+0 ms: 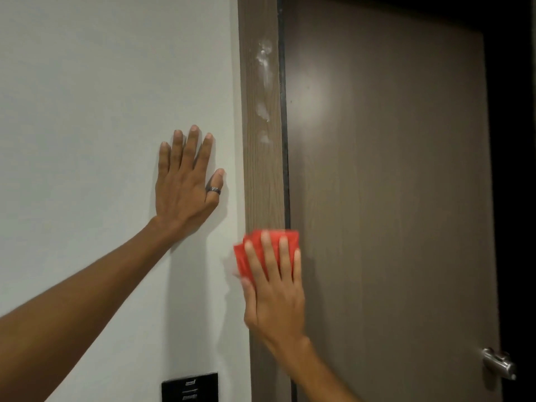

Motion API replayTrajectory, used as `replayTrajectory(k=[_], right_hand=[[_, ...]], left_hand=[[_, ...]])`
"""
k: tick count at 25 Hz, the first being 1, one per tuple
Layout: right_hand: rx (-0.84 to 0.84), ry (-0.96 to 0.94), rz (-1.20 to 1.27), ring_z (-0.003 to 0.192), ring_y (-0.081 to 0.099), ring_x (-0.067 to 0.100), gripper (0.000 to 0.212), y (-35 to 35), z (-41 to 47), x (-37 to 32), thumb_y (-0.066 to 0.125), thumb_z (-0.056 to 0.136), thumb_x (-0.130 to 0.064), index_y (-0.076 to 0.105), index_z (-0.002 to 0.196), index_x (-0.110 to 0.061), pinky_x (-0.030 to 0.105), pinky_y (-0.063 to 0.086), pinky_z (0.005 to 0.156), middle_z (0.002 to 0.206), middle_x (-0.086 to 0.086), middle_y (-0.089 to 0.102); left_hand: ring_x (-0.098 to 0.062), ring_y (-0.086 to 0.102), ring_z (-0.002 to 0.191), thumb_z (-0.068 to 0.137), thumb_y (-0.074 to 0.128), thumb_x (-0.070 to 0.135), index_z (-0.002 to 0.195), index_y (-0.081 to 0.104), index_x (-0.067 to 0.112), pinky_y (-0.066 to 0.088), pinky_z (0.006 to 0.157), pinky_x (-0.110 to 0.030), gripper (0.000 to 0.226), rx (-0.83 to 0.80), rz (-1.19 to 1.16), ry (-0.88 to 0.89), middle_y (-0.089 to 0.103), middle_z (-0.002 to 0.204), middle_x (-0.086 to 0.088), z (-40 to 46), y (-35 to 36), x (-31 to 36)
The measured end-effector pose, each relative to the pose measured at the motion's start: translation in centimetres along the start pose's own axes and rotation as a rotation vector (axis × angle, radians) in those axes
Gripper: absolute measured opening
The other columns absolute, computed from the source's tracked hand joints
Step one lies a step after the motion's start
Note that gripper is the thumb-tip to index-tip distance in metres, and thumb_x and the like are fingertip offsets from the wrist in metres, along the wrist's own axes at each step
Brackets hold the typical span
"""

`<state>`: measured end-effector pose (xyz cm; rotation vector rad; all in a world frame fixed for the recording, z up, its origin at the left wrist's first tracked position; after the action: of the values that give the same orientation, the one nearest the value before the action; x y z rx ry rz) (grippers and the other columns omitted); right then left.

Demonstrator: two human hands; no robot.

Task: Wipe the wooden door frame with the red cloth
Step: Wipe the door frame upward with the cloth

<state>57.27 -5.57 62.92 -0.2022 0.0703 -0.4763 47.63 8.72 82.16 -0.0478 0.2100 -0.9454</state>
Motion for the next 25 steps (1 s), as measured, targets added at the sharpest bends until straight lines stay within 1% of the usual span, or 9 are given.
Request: replayTrajectory(k=[2, 4, 6, 11, 16, 22, 25], right_hand=[[0.010, -0.020, -0.004, 0.161, 0.008, 0.026, 0.066, 0.6, -1.7, 0.6, 0.041, 0.103, -0.051, 0.022, 0.162, -0.031, 0.058, 0.017, 0.124, 0.173, -0.005, 0.013], [0.017, -0.052, 0.023, 0.161, 0.009, 0.025, 0.064, 0.3, 0.9, 1.1, 0.041, 0.102, -0.050, 0.026, 0.161, -0.031, 0.058, 0.015, 0.126, 0.173, -0.005, 0.016], [0.029, -0.097, 0.037, 0.161, 0.008, 0.026, 0.062, -0.7, 5.1, 1.2, 0.041, 0.103, -0.048, 0.027, 0.161, -0.030, 0.057, 0.011, 0.129, 0.172, -0.003, 0.017], [0.051, -0.130, 0.053, 0.162, -0.003, 0.024, 0.064, -2.8, 16.7, 1.2, 0.037, 0.104, -0.046, 0.017, 0.163, -0.031, 0.055, 0.001, 0.131, 0.174, -0.002, 0.008], [0.082, -0.179, 0.039, 0.161, 0.000, 0.026, 0.064, -4.1, 25.2, 1.6, 0.039, 0.103, -0.046, 0.020, 0.162, -0.031, 0.051, -0.004, 0.131, 0.174, 0.000, 0.011], [0.102, -0.180, 0.030, 0.161, 0.000, 0.029, 0.063, -5.8, 33.9, 1.3, 0.032, 0.104, -0.048, 0.017, 0.163, -0.030, 0.052, -0.003, 0.130, 0.174, 0.001, 0.009], [0.122, -0.159, 0.039, 0.161, 0.003, 0.031, 0.061, -7.0, 38.5, 1.1, 0.031, 0.104, -0.047, 0.020, 0.162, -0.029, 0.054, 0.000, 0.131, 0.173, 0.003, 0.013]], left_hand=[[-0.030, -0.005, 0.161, 0.104, 0.024, 0.049, 0.165, 0.004, 0.019, 0.004, 0.130, -0.054, 0.071, 0.003, 0.000, 0.002, -0.001, 0.175, -0.009, -0.3, 0.0, 0.0], [-0.029, -0.004, 0.161, 0.104, 0.025, 0.050, 0.165, 0.005, 0.019, 0.004, 0.130, -0.054, 0.072, 0.016, -0.003, 0.017, -0.001, 0.175, -0.009, -0.1, -0.1, 0.1], [-0.029, -0.004, 0.161, 0.104, 0.026, 0.050, 0.165, 0.006, 0.019, 0.002, 0.130, -0.053, 0.072, 0.020, -0.017, 0.023, 0.000, 0.175, -0.009, 0.5, 0.0, 0.1], [-0.029, -0.005, 0.161, 0.102, 0.023, 0.056, 0.165, 0.007, 0.019, 0.000, 0.131, -0.052, 0.076, 0.042, -0.020, 0.024, -0.001, 0.175, -0.009, 3.7, 0.1, 0.3], [-0.028, -0.005, 0.161, 0.100, 0.020, 0.059, 0.165, 0.009, 0.020, 0.001, 0.131, -0.052, 0.076, 0.079, -0.041, -0.019, 0.001, 0.175, -0.008, 7.7, -0.1, -0.2], [-0.027, -0.004, 0.161, 0.100, 0.023, 0.056, 0.165, 0.013, 0.019, 0.002, 0.131, -0.052, 0.075, 0.118, -0.054, -0.011, 0.003, 0.174, -0.009, 10.9, -0.5, -0.5], [-0.026, -0.005, 0.161, 0.101, 0.026, 0.054, 0.165, 0.015, 0.018, 0.003, 0.131, -0.052, 0.074, 0.143, -0.043, 0.019, 0.003, 0.174, -0.009, 11.0, -0.4, -0.6]])
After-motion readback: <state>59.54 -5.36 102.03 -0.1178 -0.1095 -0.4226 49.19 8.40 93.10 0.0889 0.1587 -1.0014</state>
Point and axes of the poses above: each hand's wrist, its own z-axis towards the middle knuckle, its own y-axis out of the palm, x = y × z, the point moved 3 cm from there along z, towards the middle knuckle
